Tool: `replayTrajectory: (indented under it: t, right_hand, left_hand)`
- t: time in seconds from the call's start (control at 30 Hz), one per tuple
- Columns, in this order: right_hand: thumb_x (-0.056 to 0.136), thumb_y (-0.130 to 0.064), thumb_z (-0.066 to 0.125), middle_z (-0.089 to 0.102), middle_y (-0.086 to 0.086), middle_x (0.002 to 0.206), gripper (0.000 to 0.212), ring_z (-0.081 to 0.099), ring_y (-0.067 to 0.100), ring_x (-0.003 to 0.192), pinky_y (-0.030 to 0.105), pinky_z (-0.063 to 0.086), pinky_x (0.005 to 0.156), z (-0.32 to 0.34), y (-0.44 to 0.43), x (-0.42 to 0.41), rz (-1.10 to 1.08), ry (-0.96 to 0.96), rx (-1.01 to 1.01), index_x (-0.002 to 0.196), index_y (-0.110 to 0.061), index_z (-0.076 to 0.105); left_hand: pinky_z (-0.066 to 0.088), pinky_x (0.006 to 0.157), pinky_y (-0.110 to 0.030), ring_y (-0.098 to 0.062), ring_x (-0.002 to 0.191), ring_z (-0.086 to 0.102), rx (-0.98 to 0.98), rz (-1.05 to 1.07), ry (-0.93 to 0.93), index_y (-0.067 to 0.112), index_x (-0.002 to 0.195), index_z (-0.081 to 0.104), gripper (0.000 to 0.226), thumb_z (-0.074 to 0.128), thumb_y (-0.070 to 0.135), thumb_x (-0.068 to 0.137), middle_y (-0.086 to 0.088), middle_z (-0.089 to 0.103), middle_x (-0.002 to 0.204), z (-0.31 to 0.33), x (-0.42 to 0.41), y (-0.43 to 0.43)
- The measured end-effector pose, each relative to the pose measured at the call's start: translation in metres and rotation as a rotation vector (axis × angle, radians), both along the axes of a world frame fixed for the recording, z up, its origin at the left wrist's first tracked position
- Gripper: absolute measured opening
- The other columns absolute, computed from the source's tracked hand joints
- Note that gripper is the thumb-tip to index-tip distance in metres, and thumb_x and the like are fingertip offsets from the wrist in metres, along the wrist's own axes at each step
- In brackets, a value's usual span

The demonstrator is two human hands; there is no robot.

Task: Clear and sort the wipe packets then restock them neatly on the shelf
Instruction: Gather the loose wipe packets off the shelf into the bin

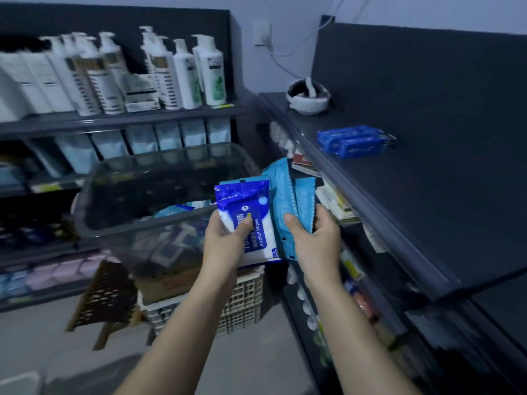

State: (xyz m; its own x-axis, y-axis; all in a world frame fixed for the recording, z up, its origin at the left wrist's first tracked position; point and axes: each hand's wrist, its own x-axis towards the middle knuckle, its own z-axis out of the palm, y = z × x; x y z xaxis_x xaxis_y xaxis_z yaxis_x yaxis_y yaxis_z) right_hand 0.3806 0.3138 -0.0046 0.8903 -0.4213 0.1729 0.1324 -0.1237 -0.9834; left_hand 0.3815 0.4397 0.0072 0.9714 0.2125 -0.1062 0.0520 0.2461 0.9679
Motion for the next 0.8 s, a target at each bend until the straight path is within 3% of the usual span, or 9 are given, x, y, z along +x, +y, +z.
replayTrajectory:
  t: [0.1, 0.23, 0.5, 0.6, 0.8]
  right_hand:
    - [0.084, -0.018, 0.071, 0.072, -0.007, 0.091, 0.015, 0.069, 0.011, 0.083, 0.045, 0.058, 0.079, -0.002, 0.036, 0.031, 0.066, 0.020, -0.006, 0.090, -0.029, 0.063]
    - [0.084, -0.019, 0.072, 0.072, -0.008, 0.092, 0.016, 0.069, 0.012, 0.085, 0.045, 0.058, 0.079, -0.006, 0.075, 0.077, 0.140, 0.029, -0.003, 0.089, -0.032, 0.063]
    - [0.084, -0.020, 0.071, 0.070, -0.009, 0.090, 0.014, 0.067, 0.010, 0.083, 0.042, 0.057, 0.078, -0.018, 0.127, 0.195, 0.257, 0.042, -0.109, 0.095, -0.024, 0.064]
    - [0.085, -0.019, 0.069, 0.069, -0.008, 0.092, 0.015, 0.066, 0.013, 0.084, 0.039, 0.055, 0.079, -0.024, 0.134, 0.248, 0.300, 0.094, -0.244, 0.098, -0.020, 0.063]
    - [0.085, -0.024, 0.065, 0.067, 0.001, 0.101, 0.016, 0.062, 0.028, 0.092, 0.031, 0.045, 0.069, -0.057, 0.137, 0.330, 0.435, 0.371, -0.756, 0.098, -0.018, 0.058]
  left_hand:
    - [0.059, 0.077, -0.035, -0.020, 0.087, 0.071, 0.022, 0.060, 0.003, 0.016, 0.105, 0.059, 0.016, 0.060, 0.007, 0.092, -0.006, 0.072, 0.100, -0.002, 0.022, 0.037]
    - [0.057, 0.084, -0.044, -0.021, 0.091, 0.070, 0.091, 0.110, 0.017, 0.021, 0.102, 0.059, 0.015, 0.062, 0.011, 0.091, -0.004, 0.072, 0.101, -0.006, 0.057, 0.079]
    - [0.057, 0.080, -0.049, -0.023, 0.086, 0.071, 0.250, 0.191, 0.032, 0.021, 0.102, 0.058, 0.014, 0.063, 0.015, 0.091, -0.004, 0.072, 0.099, -0.016, 0.159, 0.143]
    - [0.056, 0.081, -0.049, -0.022, 0.086, 0.069, 0.450, 0.193, 0.126, 0.028, 0.092, 0.055, 0.013, 0.064, 0.018, 0.090, 0.001, 0.069, 0.096, -0.026, 0.207, 0.163]
    - [0.050, 0.086, -0.042, -0.029, 0.099, 0.061, 0.973, -0.033, 0.364, 0.013, 0.108, 0.052, 0.021, 0.060, 0.021, 0.090, -0.009, 0.064, 0.107, -0.064, 0.279, 0.189]
